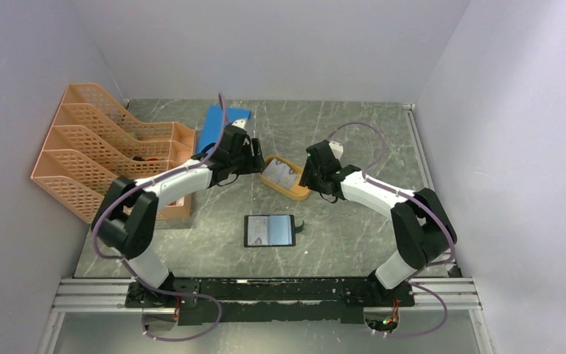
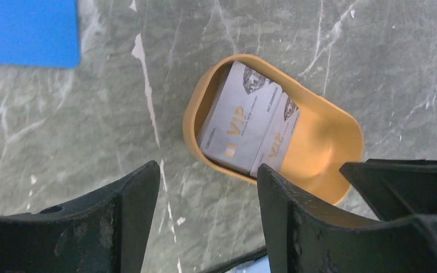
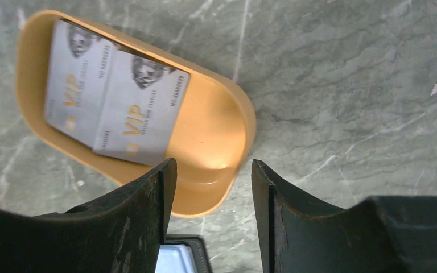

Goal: Put the credit cards into the card holder
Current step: Move the storage box to the center of the board.

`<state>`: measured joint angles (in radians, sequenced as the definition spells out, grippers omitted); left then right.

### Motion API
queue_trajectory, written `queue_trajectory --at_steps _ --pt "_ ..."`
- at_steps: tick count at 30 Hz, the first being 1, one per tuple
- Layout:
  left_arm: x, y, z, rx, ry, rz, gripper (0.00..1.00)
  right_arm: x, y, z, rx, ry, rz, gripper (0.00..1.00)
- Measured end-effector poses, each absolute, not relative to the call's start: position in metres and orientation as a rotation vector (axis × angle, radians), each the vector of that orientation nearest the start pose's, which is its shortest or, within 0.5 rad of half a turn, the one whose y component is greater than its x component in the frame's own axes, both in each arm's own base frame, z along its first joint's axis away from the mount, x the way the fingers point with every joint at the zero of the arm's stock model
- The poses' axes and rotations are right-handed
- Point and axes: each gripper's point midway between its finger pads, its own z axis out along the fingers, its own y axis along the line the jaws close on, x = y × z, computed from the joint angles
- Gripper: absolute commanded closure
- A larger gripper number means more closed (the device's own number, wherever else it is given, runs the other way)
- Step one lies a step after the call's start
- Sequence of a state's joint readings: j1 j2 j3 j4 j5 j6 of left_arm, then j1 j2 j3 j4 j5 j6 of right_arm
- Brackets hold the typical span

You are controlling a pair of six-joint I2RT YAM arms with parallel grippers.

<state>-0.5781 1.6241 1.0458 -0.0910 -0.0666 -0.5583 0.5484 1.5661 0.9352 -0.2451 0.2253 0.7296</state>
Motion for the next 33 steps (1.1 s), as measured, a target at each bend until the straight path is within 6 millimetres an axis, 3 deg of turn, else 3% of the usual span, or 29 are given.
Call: queue_trajectory --at_steps 4,10,19,30,31,33 --pt "0.382 -0.264 0.1 0.023 2.313 -0.562 0.33 0.333 0.186 0.049 0.307 2.478 0.246 0.5" --pt "0.379 -0.266 0.107 0.047 2.296 -0.59 0.34 0.333 0.181 0.035 0.255 2.532 0.184 0.73" --pt "0.348 -0.246 0.125 0.045 2.274 -0.601 0.34 0.349 0.179 0.048 0.167 2.502 0.135 0.97" --pt "0.335 -0.237 0.132 0.053 2.267 -0.6 0.34 0.345 0.177 0.041 0.047 2.554 0.089 1.0" --pt "0.334 -0.237 0.132 0.053 2.267 -0.6 0.34 0.344 0.177 0.04 0.058 2.558 0.09 0.99" --pt "0.334 -0.237 0.132 0.054 2.268 -0.6 0.35 0.343 0.176 0.038 0.086 2.563 0.097 0.82"
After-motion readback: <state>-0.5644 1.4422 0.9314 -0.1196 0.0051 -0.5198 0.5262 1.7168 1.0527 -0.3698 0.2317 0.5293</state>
